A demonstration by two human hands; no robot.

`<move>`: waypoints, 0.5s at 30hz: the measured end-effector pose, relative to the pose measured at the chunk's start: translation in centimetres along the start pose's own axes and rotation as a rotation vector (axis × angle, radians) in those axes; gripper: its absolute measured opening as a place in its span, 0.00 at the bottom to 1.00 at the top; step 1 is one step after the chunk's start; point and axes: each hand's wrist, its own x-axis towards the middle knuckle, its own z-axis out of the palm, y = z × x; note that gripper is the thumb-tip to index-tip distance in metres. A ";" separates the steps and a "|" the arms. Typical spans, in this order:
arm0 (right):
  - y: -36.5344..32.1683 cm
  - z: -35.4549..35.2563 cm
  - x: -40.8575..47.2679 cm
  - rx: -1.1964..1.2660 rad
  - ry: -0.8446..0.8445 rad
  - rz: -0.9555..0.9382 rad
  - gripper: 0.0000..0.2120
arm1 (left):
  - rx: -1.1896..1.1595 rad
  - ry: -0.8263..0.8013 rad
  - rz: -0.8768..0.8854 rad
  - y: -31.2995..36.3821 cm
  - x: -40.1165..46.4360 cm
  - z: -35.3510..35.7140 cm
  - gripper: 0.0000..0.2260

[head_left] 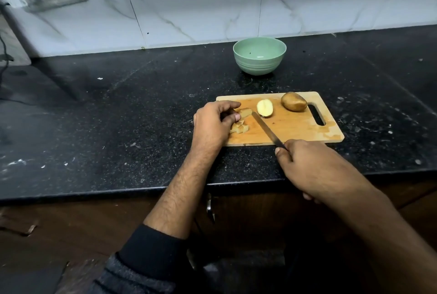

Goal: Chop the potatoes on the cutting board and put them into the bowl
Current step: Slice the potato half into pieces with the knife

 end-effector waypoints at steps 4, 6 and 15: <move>-0.5 0.0 0.4 -0.003 -0.004 -0.019 0.16 | 0.020 -0.064 0.025 0.0 0.5 0.1 0.11; -0.8 0.0 1.0 -0.002 -0.007 -0.026 0.16 | 0.045 -0.079 0.043 0.0 0.6 0.2 0.13; -1.1 -1.1 2.4 -0.021 -0.057 0.000 0.14 | 0.028 -0.033 0.046 -0.6 1.2 0.3 0.18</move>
